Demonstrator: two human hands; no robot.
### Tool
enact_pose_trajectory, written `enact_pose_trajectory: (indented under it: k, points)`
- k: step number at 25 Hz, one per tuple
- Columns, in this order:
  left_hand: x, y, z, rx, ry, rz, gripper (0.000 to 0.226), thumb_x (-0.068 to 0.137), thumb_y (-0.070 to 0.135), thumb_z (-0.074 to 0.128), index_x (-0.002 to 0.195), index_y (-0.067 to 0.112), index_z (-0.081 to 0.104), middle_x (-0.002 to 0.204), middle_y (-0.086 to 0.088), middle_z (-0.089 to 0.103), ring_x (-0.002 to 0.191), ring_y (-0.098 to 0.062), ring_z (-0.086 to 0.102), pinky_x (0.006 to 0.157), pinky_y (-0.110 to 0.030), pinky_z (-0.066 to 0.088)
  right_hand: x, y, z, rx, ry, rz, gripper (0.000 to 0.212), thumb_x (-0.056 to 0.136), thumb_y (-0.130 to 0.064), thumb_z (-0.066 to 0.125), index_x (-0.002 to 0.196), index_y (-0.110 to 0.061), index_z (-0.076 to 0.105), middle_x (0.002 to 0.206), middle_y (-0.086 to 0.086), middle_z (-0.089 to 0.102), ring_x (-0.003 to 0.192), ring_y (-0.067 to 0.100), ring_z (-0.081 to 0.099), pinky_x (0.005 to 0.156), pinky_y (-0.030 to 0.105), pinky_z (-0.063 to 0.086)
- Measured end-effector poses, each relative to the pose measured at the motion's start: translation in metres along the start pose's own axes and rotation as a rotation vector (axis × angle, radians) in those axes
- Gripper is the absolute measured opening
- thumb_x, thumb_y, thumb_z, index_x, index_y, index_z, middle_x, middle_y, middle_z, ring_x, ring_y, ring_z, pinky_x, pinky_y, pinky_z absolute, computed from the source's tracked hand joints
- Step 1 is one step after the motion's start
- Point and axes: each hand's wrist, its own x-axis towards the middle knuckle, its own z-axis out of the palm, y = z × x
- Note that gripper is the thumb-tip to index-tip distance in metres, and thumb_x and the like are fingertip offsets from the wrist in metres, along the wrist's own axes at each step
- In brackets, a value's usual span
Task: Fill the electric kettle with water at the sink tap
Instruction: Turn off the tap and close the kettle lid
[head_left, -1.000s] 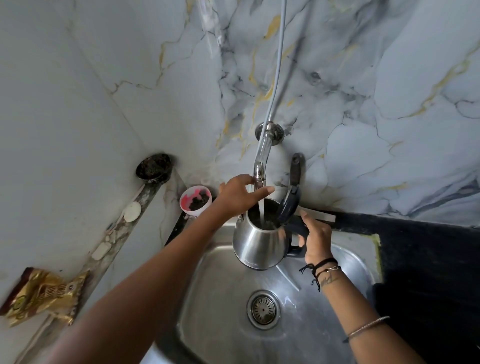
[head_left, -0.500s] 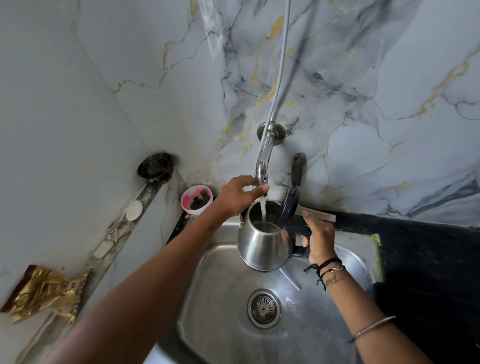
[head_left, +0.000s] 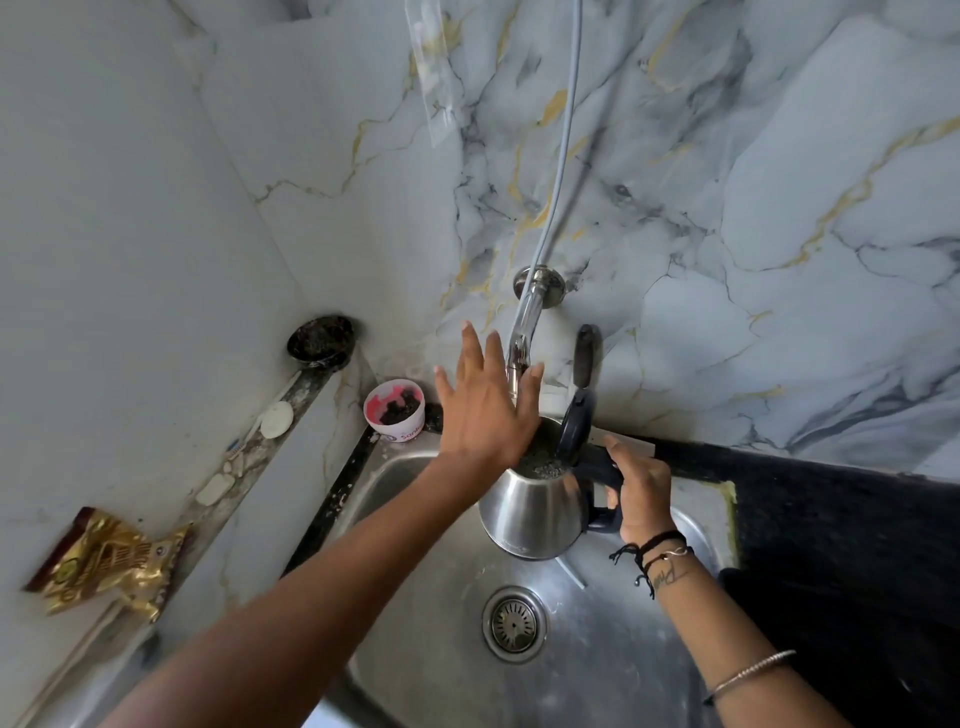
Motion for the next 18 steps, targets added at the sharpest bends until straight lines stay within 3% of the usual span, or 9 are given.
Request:
enact_pose_trajectory:
  k: [3,5,8,10,12,14,16,18]
  points:
    - [-0.031,0.005,-0.003,0.117,0.079,0.636,0.071,0.102,0.051,0.032,0.155,0.004,0.025,0.166,-0.016,0.012,0.154,-0.028,0.01,0.123,-0.052,-0.003,-0.005,-0.013,-0.008,0.008,0.012,-0.031,0.032,0.081,-0.017,0.067,0.049,-0.014,0.067,0.048,-0.005,0.059,0.044,0.008,0.052,0.047,0.02,0.041]
    - [-0.047,0.002,-0.003,0.347,-0.038,0.848,0.071,0.101,0.052,0.037,0.152,0.003,0.035,0.165,-0.015,0.02,0.154,-0.027,0.007,0.123,-0.048,-0.005,-0.014,-0.021,-0.016,-0.018,0.008,-0.049,0.032,0.082,-0.02,0.067,0.051,-0.016,0.07,0.048,-0.006,0.061,0.045,0.007,0.054,0.046,0.019,0.043]
    - [-0.072,-0.016,-0.005,0.453,-0.176,0.642,0.083,0.099,0.062,0.036,0.155,0.001,0.028,0.167,-0.016,0.012,0.153,-0.026,-0.009,0.121,-0.043,-0.016,-0.032,-0.035,-0.021,-0.07,0.032,-0.057,0.032,0.076,-0.028,0.069,0.046,-0.019,0.067,0.045,-0.01,0.05,0.044,0.007,0.044,0.044,0.021,0.035]
    - [-0.089,-0.02,-0.01,0.329,-0.186,0.521,0.102,0.091,0.073,0.042,0.158,0.001,0.013,0.167,-0.017,0.003,0.153,-0.027,-0.014,0.12,-0.038,-0.021,-0.044,-0.056,-0.017,-0.08,0.018,-0.054,0.03,0.069,-0.035,0.072,0.048,-0.016,0.064,0.049,-0.003,0.047,0.046,0.012,0.041,0.046,0.024,0.03]
    - [-0.099,-0.006,-0.013,0.175,-0.167,0.478,0.125,0.077,0.074,0.063,0.157,-0.001,0.003,0.166,-0.021,0.0,0.153,-0.028,-0.013,0.119,-0.034,-0.022,-0.053,-0.08,-0.018,-0.078,0.015,-0.076,0.03,0.062,-0.041,0.074,0.056,-0.014,0.063,0.058,0.006,0.046,0.054,0.018,0.041,0.05,0.028,0.03]
    - [-0.109,0.019,-0.016,0.08,-0.121,0.474,0.136,0.069,0.066,0.077,0.155,-0.005,-0.001,0.164,-0.026,0.008,0.152,-0.03,-0.007,0.122,-0.042,-0.014,-0.062,-0.107,-0.03,-0.073,0.037,-0.136,0.031,0.058,-0.043,0.076,0.048,-0.02,0.058,0.053,0.001,0.045,0.052,0.016,0.041,0.049,0.027,0.03]
    - [-0.117,0.04,-0.02,0.056,-0.06,0.449,0.134,0.069,0.069,0.074,0.153,-0.01,0.006,0.16,-0.032,0.02,0.151,-0.038,0.009,0.121,-0.054,-0.005,-0.068,-0.132,-0.041,-0.099,0.008,-0.192,0.037,0.059,-0.044,0.076,0.04,-0.021,0.054,0.046,-0.009,0.042,0.047,0.014,0.039,0.045,0.024,0.029]
    - [-0.125,0.05,-0.024,0.053,-0.015,0.421,0.13,0.071,0.071,0.069,0.151,-0.013,0.012,0.159,-0.031,0.021,0.149,-0.044,0.019,0.117,-0.053,-0.012,-0.077,-0.148,-0.044,-0.133,-0.031,-0.213,0.041,0.061,-0.045,0.076,0.038,-0.021,0.052,0.044,-0.012,0.038,0.046,0.014,0.037,0.045,0.025,0.028]
